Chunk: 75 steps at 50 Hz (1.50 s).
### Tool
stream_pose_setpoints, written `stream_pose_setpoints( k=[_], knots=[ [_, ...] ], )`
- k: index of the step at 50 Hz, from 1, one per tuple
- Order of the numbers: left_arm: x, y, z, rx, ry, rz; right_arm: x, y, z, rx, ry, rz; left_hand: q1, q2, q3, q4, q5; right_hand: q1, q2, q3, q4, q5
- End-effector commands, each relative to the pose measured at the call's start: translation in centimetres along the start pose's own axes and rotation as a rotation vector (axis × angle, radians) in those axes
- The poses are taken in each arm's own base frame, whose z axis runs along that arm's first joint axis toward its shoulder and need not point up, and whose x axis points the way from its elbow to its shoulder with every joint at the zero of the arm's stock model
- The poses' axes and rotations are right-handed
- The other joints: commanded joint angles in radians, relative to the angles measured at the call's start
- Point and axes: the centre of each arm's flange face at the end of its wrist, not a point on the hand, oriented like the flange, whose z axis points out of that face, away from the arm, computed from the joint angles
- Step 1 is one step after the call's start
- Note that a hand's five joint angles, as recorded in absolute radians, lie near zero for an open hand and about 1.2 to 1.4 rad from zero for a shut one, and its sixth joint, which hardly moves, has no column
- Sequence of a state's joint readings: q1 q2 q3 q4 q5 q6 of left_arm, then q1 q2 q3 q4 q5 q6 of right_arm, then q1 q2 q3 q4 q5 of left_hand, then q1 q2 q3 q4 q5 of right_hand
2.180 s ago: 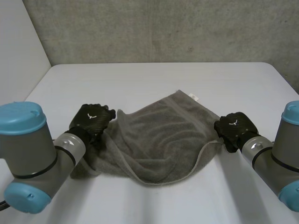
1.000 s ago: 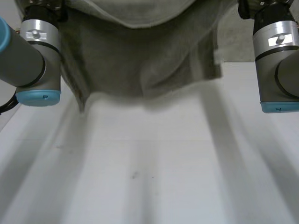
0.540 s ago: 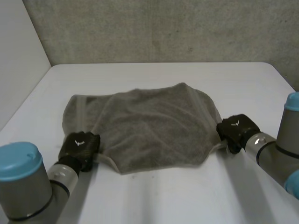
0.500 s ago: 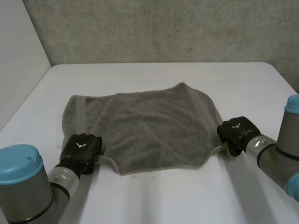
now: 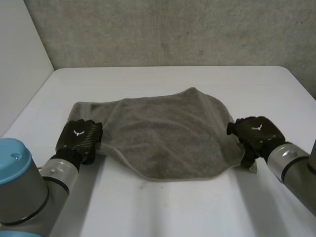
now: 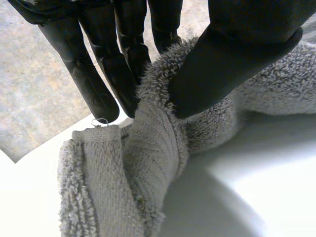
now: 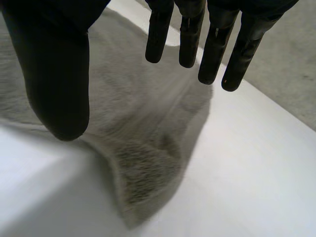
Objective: Fold the towel.
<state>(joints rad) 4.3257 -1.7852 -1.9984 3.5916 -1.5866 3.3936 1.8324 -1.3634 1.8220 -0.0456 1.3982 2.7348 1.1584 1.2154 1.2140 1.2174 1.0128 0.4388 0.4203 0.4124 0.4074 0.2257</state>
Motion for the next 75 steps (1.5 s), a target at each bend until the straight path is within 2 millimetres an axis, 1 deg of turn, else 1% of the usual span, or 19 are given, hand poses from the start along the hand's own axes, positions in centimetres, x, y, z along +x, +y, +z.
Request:
stream_pose_setpoints(
  k=[1, 9, 17, 19, 20, 22, 25, 28, 33, 34, 35, 37, 46, 53, 63, 65, 66, 68, 75],
  knots=[
    [-1.4, -0.6, 1.2, 0.017, -0.041, -0.011, -1.5, 1.4, -0.6, -0.034, -0.049, -0.015, 0.238, 0.181, 0.182, 0.179, 0.209, -0.016, 0.002, 0.010, 0.015, 0.022],
    [-2.7, -0.4, 2.2, 0.008, -0.081, -0.020, -2.0, 2.8, 0.4, -0.009, -0.056, -0.100, 0.238, 0.181, 0.182, 0.179, 0.209, 0.057, 0.076, 0.084, 0.089, 0.096],
    [-2.7, -0.1, 2.2, 0.000, -0.079, -0.020, -1.6, 4.4, 3.0, 0.030, 0.001, -0.146, 0.238, 0.181, 0.182, 0.179, 0.209, 0.324, 0.343, 0.351, 0.356, 0.363],
    [-2.6, -0.1, 2.2, -0.001, -0.079, -0.022, -1.4, 4.5, 3.7, 0.048, 0.016, -0.153, 0.238, 0.181, 0.182, 0.179, 0.209, 0.587, 0.605, 0.613, 0.618, 0.625],
    [-2.6, -0.1, 2.2, -0.001, -0.079, -0.022, -1.4, 4.5, 3.7, 0.048, 0.017, -0.153, 0.238, 0.181, 0.182, 0.179, 0.209, 0.589, 0.607, 0.615, 0.620, 0.627],
    [-2.6, -0.1, 2.1, -0.002, -0.078, -0.022, -1.2, 4.3, 4.2, 0.066, 0.027, -0.153, 0.238, 0.181, 0.182, 0.179, 0.209, 0.956, 0.975, 0.982, 0.987, 0.995],
    [-2.6, 0.0, 2.0, -0.005, -0.078, -0.022, -0.9, 4.0, 4.2, 0.074, 0.035, -0.149, 0.238, 0.181, 0.182, 0.179, 0.209, 0.957, 0.976, 0.984, 0.989, 0.996],
    [-2.6, 0.1, 1.9, -0.010, -0.076, -0.022, 0.8, 3.8, 4.6, 0.071, 0.078, -0.118, 0.238, 0.181, 0.182, 0.179, 0.209, 0.957, 0.976, 0.984, 0.989, 0.996],
    [-2.5, 0.2, 1.9, -0.013, -0.076, -0.022, 0.8, 4.1, 4.5, 0.053, 0.072, -0.093, 0.238, 0.181, 0.182, 0.179, 0.209, 0.957, 0.976, 0.984, 0.989, 0.996],
    [-2.5, 0.2, 1.9, -0.012, -0.074, -0.022, 0.7, 4.3, 4.4, 0.035, 0.061, -0.084, 0.238, 0.181, 0.182, 0.179, 0.209, 0.848, 0.867, 0.874, 0.879, 0.887],
    [-2.5, 0.2, 1.9, -0.012, -0.074, -0.022, 0.6, 4.4, 4.2, 0.019, 0.049, -0.071, 0.238, 0.181, 0.182, 0.179, 0.209, 0.539, 0.557, 0.565, 0.570, 0.577],
    [-2.5, 0.2, 1.9, -0.014, -0.074, -0.022, 0.4, 4.6, 4.0, 0.000, 0.038, -0.054, 0.238, 0.181, 0.182, 0.179, 0.209, 0.457, 0.476, 0.484, 0.489, 0.496],
    [-2.5, 0.2, 1.9, -0.014, -0.075, -0.022, 0.0, 4.6, 3.8, -0.046, -0.041, 0.087, 0.238, 0.181, 0.182, 0.179, 0.209, 0.330, 0.349, 0.357, 0.362, 0.369],
    [-2.5, 0.2, 1.9, -0.014, -0.075, -0.022, -0.1, 4.6, 3.8, -0.046, -0.052, 0.096, 0.238, 0.181, 0.182, 0.179, 0.209, 0.330, 0.349, 0.357, 0.362, 0.369],
    [-2.5, 0.3, 1.9, -0.016, -0.075, -0.022, -0.3, 4.9, 4.3, -0.046, -0.065, 0.096, 0.238, 0.181, 0.182, 0.179, 0.209, 0.486, 0.504, 0.512, 0.517, 0.524],
    [-2.6, 0.3, 1.9, -0.015, -0.078, -0.023, -0.3, 5.0, 4.9, -0.048, -0.066, 0.097, 0.238, 0.181, 0.182, 0.179, 0.209, 0.740, 0.758, 0.766, 0.771, 0.778],
    [-2.6, 0.3, 1.9, -0.015, -0.078, -0.023, -0.3, 5.0, 4.9, -0.048, -0.066, 0.097, 0.238, 0.181, 0.182, 0.179, 0.209, 0.741, 0.760, 0.768, 0.773, 0.780],
    [-2.6, 0.3, 1.9, -0.015, -0.078, -0.023, 0.0, 5.1, 5.5, -0.052, -0.058, 0.098, 0.238, 0.181, 0.182, 0.179, 0.209, 0.957, 0.976, 0.984, 0.989, 0.996],
    [-2.5, 0.2, 1.7, -0.030, -0.074, -0.021, 0.6, 4.8, 6.1, -0.045, -0.036, 0.098, 0.238, 0.181, 0.182, 0.179, 0.209, 0.957, 0.976, 0.984, 0.989, 0.996]
  ],
)
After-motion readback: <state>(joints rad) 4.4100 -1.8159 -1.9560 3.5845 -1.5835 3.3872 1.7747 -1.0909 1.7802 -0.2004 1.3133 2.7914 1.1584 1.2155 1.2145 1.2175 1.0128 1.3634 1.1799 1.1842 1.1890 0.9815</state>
